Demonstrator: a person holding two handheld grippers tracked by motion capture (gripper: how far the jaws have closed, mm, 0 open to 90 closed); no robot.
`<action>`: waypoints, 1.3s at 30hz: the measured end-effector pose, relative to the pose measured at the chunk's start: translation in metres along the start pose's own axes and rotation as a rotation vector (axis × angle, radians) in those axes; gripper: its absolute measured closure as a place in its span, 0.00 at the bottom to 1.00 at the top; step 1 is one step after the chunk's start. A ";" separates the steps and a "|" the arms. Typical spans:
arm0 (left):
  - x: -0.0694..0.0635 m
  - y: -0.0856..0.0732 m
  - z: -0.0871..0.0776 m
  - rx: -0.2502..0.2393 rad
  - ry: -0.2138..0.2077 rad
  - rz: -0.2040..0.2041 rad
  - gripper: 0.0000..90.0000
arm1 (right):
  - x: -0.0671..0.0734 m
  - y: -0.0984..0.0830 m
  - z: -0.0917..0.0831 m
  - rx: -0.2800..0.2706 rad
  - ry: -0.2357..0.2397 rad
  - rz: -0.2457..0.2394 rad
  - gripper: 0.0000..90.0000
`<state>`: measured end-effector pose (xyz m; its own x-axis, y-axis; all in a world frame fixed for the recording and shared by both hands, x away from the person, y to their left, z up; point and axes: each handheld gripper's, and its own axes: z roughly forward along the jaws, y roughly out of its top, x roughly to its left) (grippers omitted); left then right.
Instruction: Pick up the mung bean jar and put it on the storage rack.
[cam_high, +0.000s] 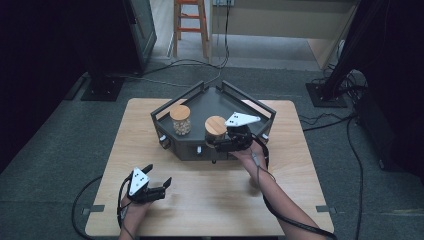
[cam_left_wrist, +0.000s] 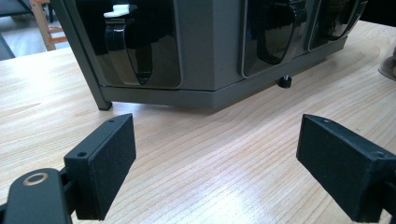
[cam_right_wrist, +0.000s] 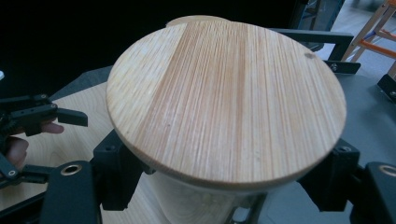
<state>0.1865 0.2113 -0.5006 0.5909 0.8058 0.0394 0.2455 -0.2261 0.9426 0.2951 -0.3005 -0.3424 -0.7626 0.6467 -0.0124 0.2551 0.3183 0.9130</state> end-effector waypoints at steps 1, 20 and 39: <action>0.000 0.000 0.000 0.000 0.001 0.001 0.13 | -0.001 0.001 0.001 0.001 -0.001 0.002 0.28; 0.001 0.000 -0.001 0.001 0.000 -0.002 0.13 | -0.010 0.005 0.012 0.003 -0.034 0.026 0.28; 0.001 0.001 0.000 0.003 -0.004 -0.002 0.13 | -0.024 0.006 0.027 0.021 -0.068 0.084 0.28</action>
<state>0.1871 0.2121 -0.5000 0.5934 0.8041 0.0360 0.2490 -0.2260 0.9418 0.3309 -0.2956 -0.3476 -0.6964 0.7168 0.0353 0.3288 0.2749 0.9035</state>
